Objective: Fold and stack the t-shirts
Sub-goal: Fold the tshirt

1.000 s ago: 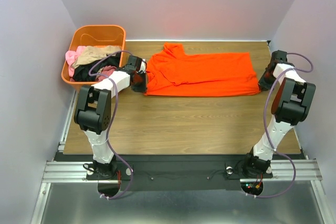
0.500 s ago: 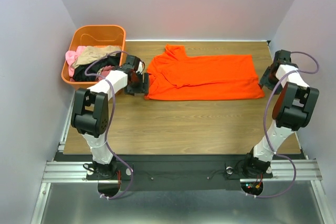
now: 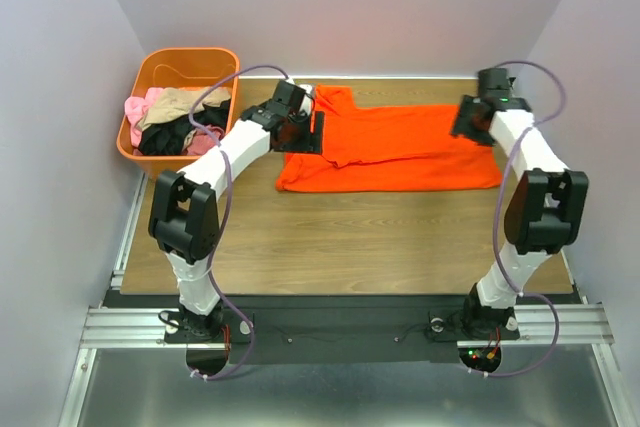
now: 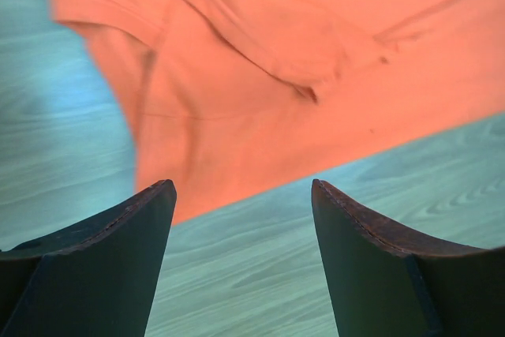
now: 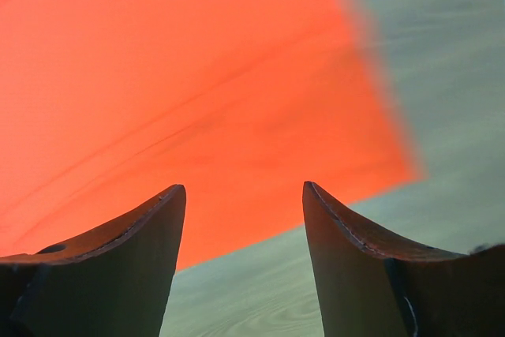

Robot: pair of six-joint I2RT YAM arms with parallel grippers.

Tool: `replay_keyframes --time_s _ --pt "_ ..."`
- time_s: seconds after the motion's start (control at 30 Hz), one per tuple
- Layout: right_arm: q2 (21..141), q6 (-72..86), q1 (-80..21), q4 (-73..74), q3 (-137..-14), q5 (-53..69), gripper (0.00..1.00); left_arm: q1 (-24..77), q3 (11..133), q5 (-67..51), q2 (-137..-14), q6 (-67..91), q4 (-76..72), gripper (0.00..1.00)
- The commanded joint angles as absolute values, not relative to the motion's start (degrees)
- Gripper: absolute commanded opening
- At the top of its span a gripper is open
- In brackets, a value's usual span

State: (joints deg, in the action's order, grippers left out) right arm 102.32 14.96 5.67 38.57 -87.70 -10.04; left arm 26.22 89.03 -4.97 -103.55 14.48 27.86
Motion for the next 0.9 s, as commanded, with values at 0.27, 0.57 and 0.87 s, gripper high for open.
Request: replay_keyframes --time_s 0.27,0.57,0.87 --pt "111.5 18.8 -15.3 34.2 -94.4 7.5 0.62 27.0 78.8 -8.0 -102.4 17.9 25.2 0.81" --pt "120.6 21.7 -23.7 34.2 -104.5 10.9 0.60 27.0 68.2 -7.1 -98.8 19.6 20.0 0.82" --pt "126.8 22.0 -30.1 34.3 -109.2 10.3 0.58 26.9 65.0 -5.7 -99.7 20.2 18.0 0.82"
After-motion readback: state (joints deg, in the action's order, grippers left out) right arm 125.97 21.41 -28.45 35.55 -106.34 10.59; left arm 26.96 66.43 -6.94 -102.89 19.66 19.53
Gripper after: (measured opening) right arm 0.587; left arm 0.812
